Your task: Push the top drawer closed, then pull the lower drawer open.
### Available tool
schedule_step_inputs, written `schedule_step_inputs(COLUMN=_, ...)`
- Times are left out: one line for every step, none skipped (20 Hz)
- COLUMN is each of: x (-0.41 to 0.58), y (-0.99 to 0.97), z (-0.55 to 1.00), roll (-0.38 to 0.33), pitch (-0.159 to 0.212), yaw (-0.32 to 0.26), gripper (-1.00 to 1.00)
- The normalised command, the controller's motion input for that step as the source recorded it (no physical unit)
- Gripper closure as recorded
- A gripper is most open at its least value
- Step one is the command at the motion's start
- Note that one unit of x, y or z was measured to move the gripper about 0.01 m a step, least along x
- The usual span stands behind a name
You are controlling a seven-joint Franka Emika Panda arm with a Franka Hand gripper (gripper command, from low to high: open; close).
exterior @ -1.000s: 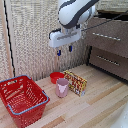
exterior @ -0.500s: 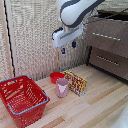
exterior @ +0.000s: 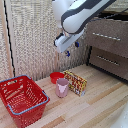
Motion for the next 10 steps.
schedule_step_inputs(x=0.000, y=-0.03, z=0.07, roll=-0.359, pitch=0.000, yaw=0.132, gripper=-1.00)
schedule_step_inputs(x=0.000, y=0.00, z=0.13, roll=-0.346, pitch=0.000, yaw=0.147, gripper=-1.00)
schedule_step_inputs(x=-0.009, y=0.00, z=0.16, roll=-0.339, pitch=0.000, yaw=0.149, gripper=-1.00)
schedule_step_inputs(x=0.000, y=0.00, z=0.21, roll=-0.327, pitch=0.000, yaw=0.148, gripper=-1.00)
schedule_step_inputs(x=-0.003, y=0.00, z=0.27, roll=-0.316, pitch=0.000, yaw=0.141, gripper=-1.00)
schedule_step_inputs(x=0.000, y=0.00, z=0.31, roll=-0.306, pitch=0.000, yaw=0.139, gripper=-1.00)
schedule_step_inputs(x=0.000, y=0.00, z=0.35, roll=-0.298, pitch=0.003, yaw=0.130, gripper=-1.00)
schedule_step_inputs(x=0.000, y=0.00, z=0.41, roll=-0.283, pitch=0.005, yaw=0.129, gripper=-1.00)
schedule_step_inputs(x=0.000, y=0.01, z=0.43, roll=-0.276, pitch=0.006, yaw=0.127, gripper=-1.00)
schedule_step_inputs(x=0.000, y=0.01, z=0.43, roll=-0.274, pitch=0.004, yaw=0.125, gripper=-1.00)
